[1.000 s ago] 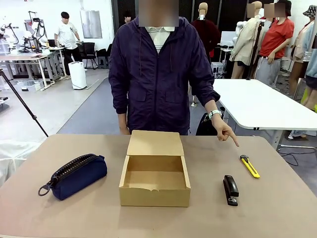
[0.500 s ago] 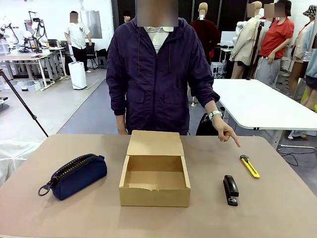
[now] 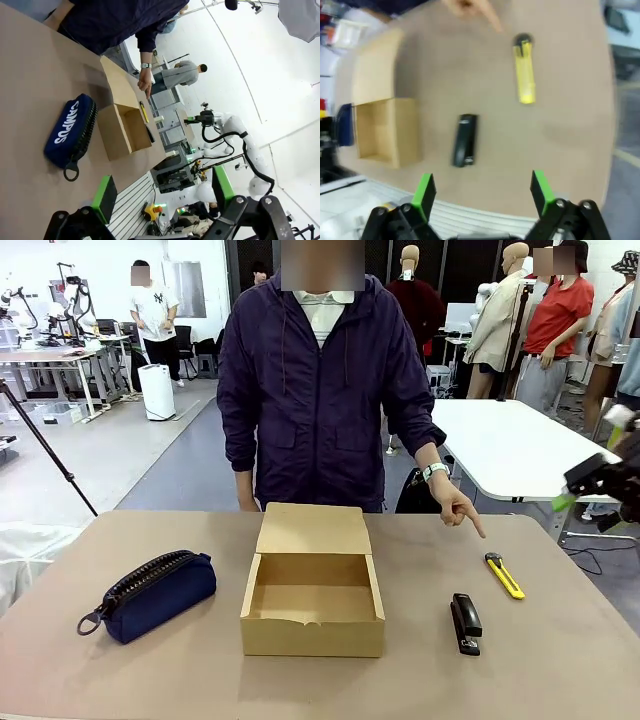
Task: Pack the items into the box.
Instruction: Pick up the item specified by the human and place it in the Mailer Box.
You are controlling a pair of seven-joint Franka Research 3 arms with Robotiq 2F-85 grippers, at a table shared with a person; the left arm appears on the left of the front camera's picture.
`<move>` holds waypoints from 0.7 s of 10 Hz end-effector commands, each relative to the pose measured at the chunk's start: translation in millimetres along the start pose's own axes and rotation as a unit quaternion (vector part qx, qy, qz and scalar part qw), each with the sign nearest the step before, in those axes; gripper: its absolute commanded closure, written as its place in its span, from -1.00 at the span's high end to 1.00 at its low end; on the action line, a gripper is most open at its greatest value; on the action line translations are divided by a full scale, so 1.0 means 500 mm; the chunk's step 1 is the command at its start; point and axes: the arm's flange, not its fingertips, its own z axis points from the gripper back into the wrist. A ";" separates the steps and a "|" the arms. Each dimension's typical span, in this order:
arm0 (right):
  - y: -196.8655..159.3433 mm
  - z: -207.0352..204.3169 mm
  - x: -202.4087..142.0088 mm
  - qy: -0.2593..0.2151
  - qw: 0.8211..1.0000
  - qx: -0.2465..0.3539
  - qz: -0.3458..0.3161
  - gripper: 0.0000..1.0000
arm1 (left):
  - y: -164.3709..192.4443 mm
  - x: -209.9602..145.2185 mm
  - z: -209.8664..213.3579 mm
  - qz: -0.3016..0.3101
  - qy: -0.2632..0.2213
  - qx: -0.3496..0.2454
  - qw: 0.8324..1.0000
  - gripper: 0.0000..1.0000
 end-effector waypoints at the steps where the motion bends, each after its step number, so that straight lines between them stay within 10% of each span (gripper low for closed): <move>1: -0.001 -0.015 0.015 0.084 0.972 -0.203 0.087 1.00 | -0.003 -0.003 0.003 -0.002 0.001 -0.005 1.000 1.00; 3: 0.011 -0.026 0.017 0.026 0.997 -0.074 0.029 1.00 | -0.003 -0.003 0.003 -0.002 0.001 -0.005 1.000 1.00; 7: 0.018 -0.133 0.069 0.113 0.980 -0.142 0.078 1.00 | -0.003 -0.003 0.003 -0.002 0.001 -0.005 1.000 1.00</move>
